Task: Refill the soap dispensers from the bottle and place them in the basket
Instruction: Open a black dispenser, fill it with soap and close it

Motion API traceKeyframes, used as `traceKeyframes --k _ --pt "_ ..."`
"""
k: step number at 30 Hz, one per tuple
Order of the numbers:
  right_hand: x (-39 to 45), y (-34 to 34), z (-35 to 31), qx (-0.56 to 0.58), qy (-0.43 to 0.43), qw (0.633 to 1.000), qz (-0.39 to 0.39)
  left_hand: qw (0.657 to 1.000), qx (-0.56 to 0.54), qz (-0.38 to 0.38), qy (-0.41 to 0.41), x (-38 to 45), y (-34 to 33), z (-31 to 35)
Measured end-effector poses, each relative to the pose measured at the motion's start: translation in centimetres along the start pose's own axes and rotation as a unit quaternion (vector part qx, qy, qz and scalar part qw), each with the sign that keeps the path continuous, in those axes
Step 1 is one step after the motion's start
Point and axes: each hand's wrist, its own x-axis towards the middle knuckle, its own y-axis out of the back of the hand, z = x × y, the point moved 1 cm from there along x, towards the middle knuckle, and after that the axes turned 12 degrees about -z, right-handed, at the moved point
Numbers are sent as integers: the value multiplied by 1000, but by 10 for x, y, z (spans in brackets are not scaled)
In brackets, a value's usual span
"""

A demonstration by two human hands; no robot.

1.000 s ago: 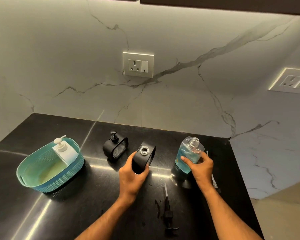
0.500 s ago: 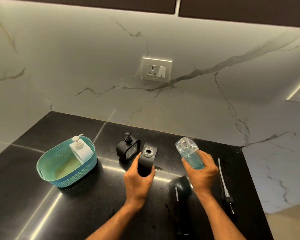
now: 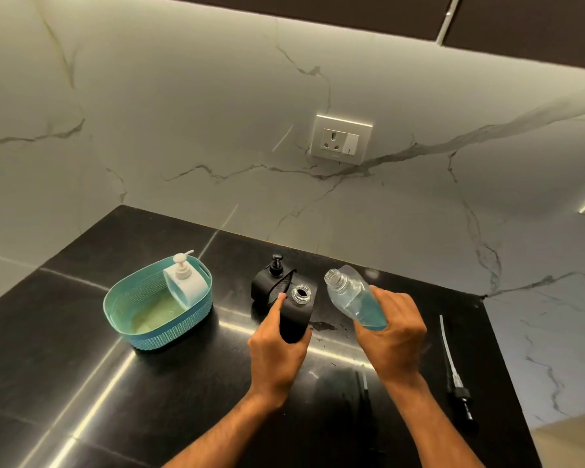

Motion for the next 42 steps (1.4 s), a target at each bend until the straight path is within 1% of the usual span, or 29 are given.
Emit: traceKeyframes --k 4,16,25,42 --pt "-6 -2 -6 -40 12 998 -38 1000 9 -9 -13 -4 7 -3" --pt "-11 6 -31 -126 41 989 -65 999 24 -15 -27 -9 16 -5" --pt "-12 11 -40 -150 43 984 -82 998 38 -19 -51 -15 17 -3" --pt "-11 18 -45 -181 51 977 -99 997 59 -19 -47 -20 16 -7"
